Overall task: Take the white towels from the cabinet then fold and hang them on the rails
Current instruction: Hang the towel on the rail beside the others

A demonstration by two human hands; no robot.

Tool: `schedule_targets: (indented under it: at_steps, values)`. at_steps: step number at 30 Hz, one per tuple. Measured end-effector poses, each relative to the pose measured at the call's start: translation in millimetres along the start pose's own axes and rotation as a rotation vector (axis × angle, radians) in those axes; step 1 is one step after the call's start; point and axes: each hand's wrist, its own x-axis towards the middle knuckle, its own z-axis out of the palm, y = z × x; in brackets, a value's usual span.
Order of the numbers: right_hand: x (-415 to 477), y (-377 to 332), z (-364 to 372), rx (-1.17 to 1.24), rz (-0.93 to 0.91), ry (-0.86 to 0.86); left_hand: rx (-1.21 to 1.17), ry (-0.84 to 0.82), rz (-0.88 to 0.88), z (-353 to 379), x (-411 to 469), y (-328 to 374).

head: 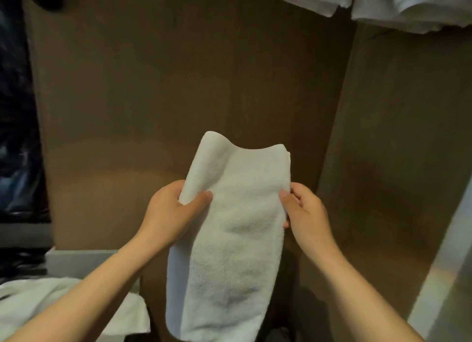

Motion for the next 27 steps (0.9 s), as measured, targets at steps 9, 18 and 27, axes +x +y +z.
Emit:
schedule_targets:
  at_steps: [9,18,27]
  values:
    - [22,-45,94,0.126,-0.121,-0.227,0.123,0.189,-0.099,-98,-5,-26]
    - [28,-107,130,0.204,-0.219,-0.169,-0.128,0.071,-0.128,-177,9,-23]
    - [54,-171,113,0.08,-0.576,-0.078,-0.125,0.34,0.07,-214,41,18]
